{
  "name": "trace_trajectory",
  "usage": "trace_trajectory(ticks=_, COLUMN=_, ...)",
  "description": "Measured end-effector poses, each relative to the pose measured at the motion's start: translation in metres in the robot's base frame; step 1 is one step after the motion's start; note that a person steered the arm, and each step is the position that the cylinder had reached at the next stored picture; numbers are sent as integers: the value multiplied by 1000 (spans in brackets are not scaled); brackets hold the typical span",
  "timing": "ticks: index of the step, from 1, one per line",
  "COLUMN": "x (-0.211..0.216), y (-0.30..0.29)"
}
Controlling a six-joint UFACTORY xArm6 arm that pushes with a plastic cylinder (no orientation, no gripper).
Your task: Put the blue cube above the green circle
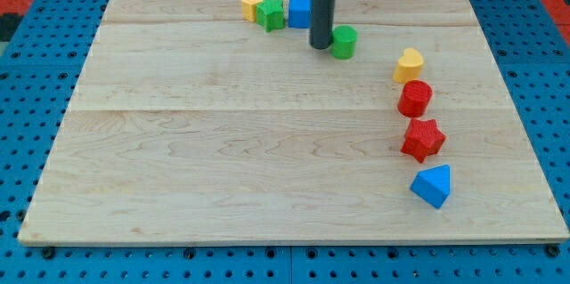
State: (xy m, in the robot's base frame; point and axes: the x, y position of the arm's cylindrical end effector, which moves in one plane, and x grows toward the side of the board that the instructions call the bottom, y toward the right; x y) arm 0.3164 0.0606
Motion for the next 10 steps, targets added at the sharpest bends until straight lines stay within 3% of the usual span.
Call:
trace_trajectory(ticks=2, x=-7, y=80)
trace_trajectory(ticks=3, x=-20, y=39)
trace_trajectory(ticks=5, x=-124, y=49)
trace_trajectory(ticks=7, x=-101, y=-75)
trace_trajectory(ticks=8, x=-70, y=-88)
trace_trajectory(ticks=10, x=-72, y=8)
